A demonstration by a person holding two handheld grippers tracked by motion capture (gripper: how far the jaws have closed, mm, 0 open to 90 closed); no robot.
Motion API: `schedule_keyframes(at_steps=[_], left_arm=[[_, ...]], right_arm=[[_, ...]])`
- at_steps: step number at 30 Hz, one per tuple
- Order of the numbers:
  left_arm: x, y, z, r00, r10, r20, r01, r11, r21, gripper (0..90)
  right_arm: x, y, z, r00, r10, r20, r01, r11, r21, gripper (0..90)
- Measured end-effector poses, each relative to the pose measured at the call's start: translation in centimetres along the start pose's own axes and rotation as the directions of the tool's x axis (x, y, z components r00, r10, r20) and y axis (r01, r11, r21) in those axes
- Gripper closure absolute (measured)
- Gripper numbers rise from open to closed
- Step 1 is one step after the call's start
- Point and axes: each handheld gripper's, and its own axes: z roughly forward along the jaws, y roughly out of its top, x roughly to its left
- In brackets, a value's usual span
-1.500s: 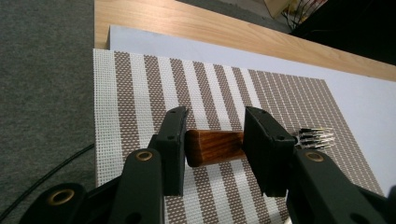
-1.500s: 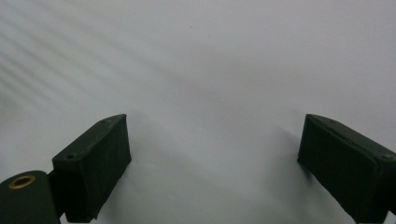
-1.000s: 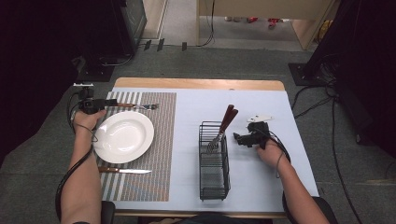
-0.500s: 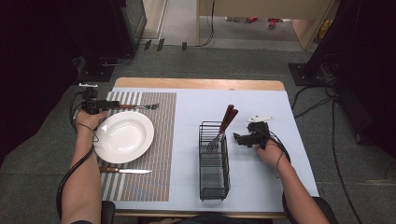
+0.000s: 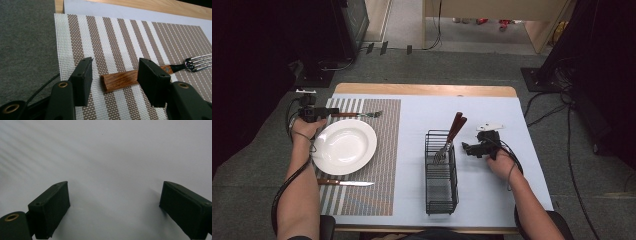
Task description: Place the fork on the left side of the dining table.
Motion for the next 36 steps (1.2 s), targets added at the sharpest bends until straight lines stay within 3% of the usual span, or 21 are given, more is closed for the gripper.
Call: schedule_keyframes(at_steps=[9,19,27,32,36], left_arm=[[-0.2,0.2,-0.5,0.9993,0.011,-0.035,-0.011,0.9999,-0.013,44.5],[-1.5,1.3,-1.8,0.9994,0.004,-0.034,-0.005,0.9996,-0.027,41.0],[-3.7,2.1,-2.1,0.9992,0.036,-0.015,-0.037,0.9989,-0.030,38.2],[-5.5,2.5,-2.0,0.9968,0.080,-0.010,-0.080,0.9967,-0.017,37.3],[-6.9,2.7,-1.8,0.9969,0.078,0.002,-0.078,0.9969,-0.005,34.7]], right_arm=[[0.0,0.0,0.0,1.0000,-0.002,0.000,0.002,1.000,-0.001,8.5],[0.0,0.0,0.0,1.0000,-0.004,0.001,0.004,1.000,-0.002,8.5],[0.0,0.0,0.0,1.0000,-0.004,0.001,0.004,1.000,-0.001,8.5],[0.0,0.0,0.0,1.0000,-0.004,0.001,0.004,1.000,-0.001,8.5],[0.0,0.0,0.0,1.0000,-0.004,0.000,0.004,1.000,-0.001,8.5]])
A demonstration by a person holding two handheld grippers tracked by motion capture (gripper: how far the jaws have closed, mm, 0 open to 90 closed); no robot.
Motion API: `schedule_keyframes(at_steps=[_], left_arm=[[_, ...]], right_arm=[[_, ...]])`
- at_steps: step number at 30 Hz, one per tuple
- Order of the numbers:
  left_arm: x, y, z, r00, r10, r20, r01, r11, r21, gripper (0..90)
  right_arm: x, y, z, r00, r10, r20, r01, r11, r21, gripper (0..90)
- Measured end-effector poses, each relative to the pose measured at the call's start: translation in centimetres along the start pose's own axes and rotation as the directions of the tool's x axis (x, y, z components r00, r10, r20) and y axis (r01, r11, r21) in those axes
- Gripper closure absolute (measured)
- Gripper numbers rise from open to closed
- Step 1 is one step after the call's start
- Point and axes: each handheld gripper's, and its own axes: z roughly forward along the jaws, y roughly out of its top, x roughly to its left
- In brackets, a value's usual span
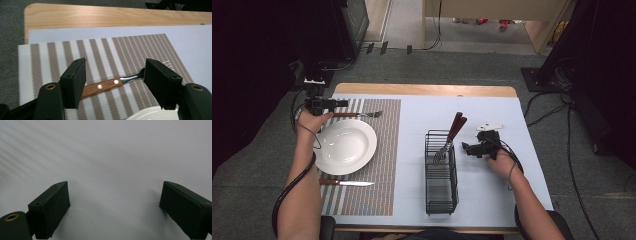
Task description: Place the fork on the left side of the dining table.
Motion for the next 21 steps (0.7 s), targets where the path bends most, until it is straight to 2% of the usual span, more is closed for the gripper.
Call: schedule_keyframes(at_steps=[4,8,13,21], left_arm=[[-1.5,0.1,0.1,0.9997,0.016,0.020,-0.016,0.9998,0.007,33.9],[-3.2,0.2,0.1,0.9980,0.053,0.033,-0.054,0.9985,0.010,33.8],[-5.1,0.1,-0.1,0.9948,0.082,0.060,-0.082,0.9966,-0.003,33.4],[-7.4,-0.3,-0.3,0.9908,0.112,0.076,-0.112,0.9937,-0.007,32.6]], right_arm=[[0.0,0.0,0.0,1.0000,0.000,0.001,0.000,1.000,0.000,8.5],[0.0,0.0,0.0,1.0000,0.000,0.001,0.000,1.000,0.001,8.5],[0.0,0.0,0.0,1.0000,0.000,0.001,0.000,1.000,0.001,8.5],[0.0,0.0,0.0,1.0000,0.002,0.000,-0.002,1.000,0.003,8.5]])
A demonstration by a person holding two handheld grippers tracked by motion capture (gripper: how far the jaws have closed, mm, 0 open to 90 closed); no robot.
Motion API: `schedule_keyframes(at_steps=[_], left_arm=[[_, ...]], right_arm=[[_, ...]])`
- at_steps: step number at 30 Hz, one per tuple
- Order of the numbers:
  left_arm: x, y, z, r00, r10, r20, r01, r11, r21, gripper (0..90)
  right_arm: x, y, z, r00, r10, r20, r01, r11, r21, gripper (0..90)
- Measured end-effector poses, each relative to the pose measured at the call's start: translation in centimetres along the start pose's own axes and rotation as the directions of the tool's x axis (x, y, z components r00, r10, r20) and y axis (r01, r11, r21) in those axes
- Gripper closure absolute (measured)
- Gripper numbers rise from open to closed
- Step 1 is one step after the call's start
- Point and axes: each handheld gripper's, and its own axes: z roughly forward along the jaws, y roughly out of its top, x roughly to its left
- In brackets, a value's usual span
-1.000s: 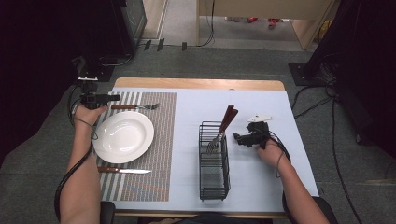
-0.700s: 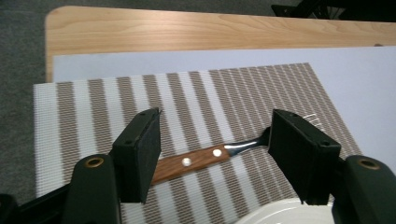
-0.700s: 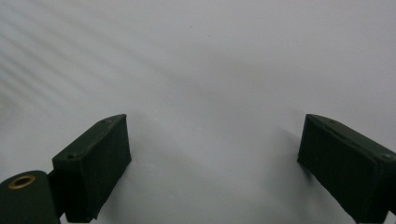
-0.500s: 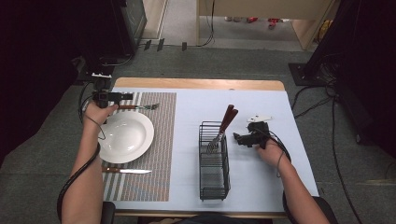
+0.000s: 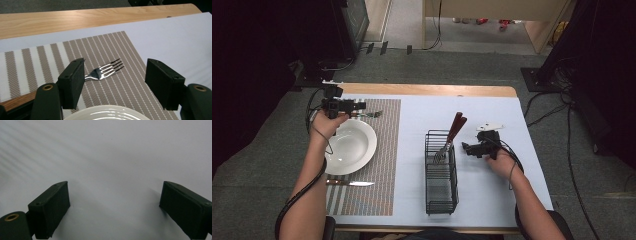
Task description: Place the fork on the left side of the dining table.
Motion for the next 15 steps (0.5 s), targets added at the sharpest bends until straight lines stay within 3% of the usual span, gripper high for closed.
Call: schedule_keyframes(at_steps=[6,12,15], left_arm=[[-2.2,-0.4,0.4,0.9994,0.029,0.021,-0.029,0.9996,0.008,32.2],[-4.5,-1.1,1.3,0.9949,0.099,0.018,-0.099,0.9951,0.001,32.0],[-5.5,-1.5,1.8,0.9939,0.105,0.035,-0.105,0.9945,0.002,31.7]], right_arm=[[0.0,0.0,0.0,1.0000,-0.002,0.001,0.002,1.000,0.001,8.5],[0.0,0.0,0.0,1.0000,-0.002,0.001,0.002,1.000,0.001,8.5],[0.0,0.0,0.0,1.0000,-0.002,0.001,0.002,1.000,0.001,8.5]])
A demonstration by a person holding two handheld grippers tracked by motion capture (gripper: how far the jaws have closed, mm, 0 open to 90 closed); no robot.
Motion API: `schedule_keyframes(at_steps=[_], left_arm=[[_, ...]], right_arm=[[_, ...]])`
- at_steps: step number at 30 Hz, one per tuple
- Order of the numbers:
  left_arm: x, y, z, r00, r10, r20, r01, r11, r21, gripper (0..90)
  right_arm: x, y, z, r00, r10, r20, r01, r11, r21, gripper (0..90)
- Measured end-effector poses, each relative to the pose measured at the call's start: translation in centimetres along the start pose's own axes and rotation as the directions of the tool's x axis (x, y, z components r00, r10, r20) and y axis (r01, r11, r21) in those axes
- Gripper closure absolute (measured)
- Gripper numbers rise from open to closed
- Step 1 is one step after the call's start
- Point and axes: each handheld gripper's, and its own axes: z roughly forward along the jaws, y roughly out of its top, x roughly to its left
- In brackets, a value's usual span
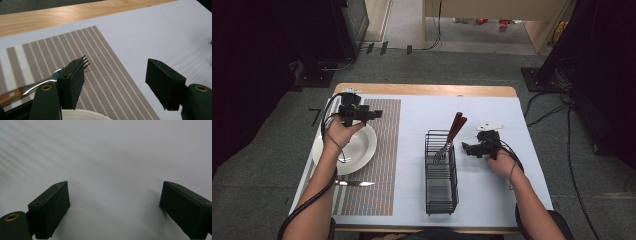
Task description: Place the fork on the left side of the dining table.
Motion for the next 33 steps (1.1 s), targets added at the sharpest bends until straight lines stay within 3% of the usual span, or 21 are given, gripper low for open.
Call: schedule_keyframes(at_steps=[8,18,22,25,27,30,33], left_arm=[[-2.6,-0.6,1.5,0.9985,0.036,0.040,-0.036,0.9993,0.001,30.7],[-5.7,-1.5,4.0,0.9907,0.085,0.106,-0.089,0.9955,0.033,26.5],[-6.8,-2.0,4.8,0.9915,0.078,0.104,-0.082,0.9963,0.027,26.1],[-7.6,-2.3,5.4,0.9892,0.103,0.104,-0.108,0.9934,0.040,26.1],[-8.3,-2.5,5.8,0.9894,0.099,0.106,-0.103,0.9942,0.032,26.1],[-9.3,-2.7,6.2,0.9843,0.135,0.114,-0.139,0.9897,0.034,25.8],[-10.1,-3.0,6.6,0.9830,0.135,0.125,-0.137,0.9904,0.013,25.8]], right_arm=[[0.0,0.0,0.0,1.0000,0.000,0.000,0.000,1.000,0.001,8.5],[0.0,0.0,0.0,1.0000,0.000,0.000,0.000,1.000,0.000,8.5],[0.0,0.0,0.0,1.0000,0.000,0.000,0.000,1.000,0.000,8.5],[0.0,0.0,0.0,1.0000,0.000,0.000,0.000,1.000,0.000,8.5],[0.0,0.0,0.0,1.0000,0.000,0.000,0.000,1.000,0.000,8.5],[0.0,0.0,0.0,1.0000,0.000,0.000,0.000,1.000,0.001,8.5],[0.0,0.0,0.0,1.0000,-0.002,0.000,0.002,1.000,-0.001,8.5]])
